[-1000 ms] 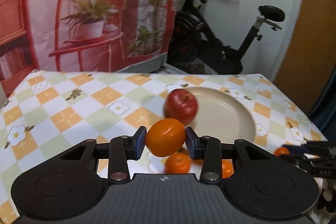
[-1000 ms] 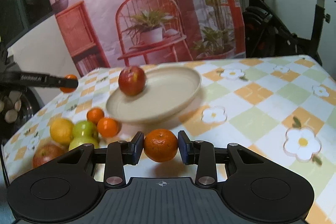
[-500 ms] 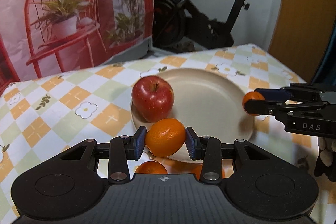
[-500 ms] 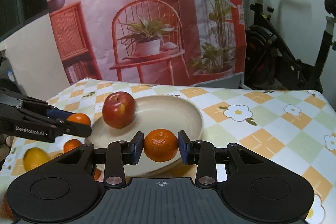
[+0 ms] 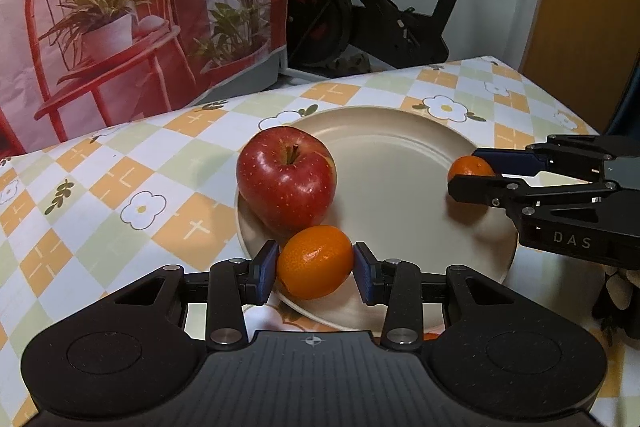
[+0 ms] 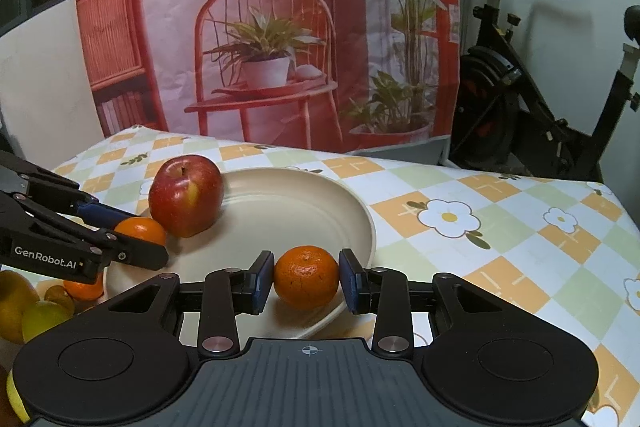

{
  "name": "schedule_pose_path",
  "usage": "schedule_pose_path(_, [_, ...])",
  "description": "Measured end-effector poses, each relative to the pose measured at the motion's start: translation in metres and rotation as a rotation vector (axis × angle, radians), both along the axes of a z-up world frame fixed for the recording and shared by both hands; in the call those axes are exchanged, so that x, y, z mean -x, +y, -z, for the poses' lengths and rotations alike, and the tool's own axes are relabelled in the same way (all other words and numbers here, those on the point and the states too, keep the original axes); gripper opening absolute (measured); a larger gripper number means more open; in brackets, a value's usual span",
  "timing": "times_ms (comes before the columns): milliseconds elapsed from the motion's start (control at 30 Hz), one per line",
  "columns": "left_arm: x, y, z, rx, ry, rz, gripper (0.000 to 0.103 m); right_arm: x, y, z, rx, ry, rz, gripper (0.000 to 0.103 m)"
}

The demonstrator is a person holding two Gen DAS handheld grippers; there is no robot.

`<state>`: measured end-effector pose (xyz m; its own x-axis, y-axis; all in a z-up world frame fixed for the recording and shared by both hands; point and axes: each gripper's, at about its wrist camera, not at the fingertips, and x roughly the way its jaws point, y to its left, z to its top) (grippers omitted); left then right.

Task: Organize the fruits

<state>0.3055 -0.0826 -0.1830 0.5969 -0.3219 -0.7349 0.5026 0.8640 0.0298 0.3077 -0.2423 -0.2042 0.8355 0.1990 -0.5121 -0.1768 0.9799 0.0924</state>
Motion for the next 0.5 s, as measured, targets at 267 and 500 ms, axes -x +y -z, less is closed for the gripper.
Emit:
schedule_pose_path(267, [-0.0028,-0.0073,0.0024,-0.033,0.016,0.012,0.043,-0.0006,0.0007,0.0014,0.011,0.004,-0.008,0.033])
schedule_pose_path(500, [-0.0044,-0.0060,0.0004,-0.023,0.036,0.006,0.045,0.0001,0.0034,0.0017,0.017,0.008,-0.014,0.034])
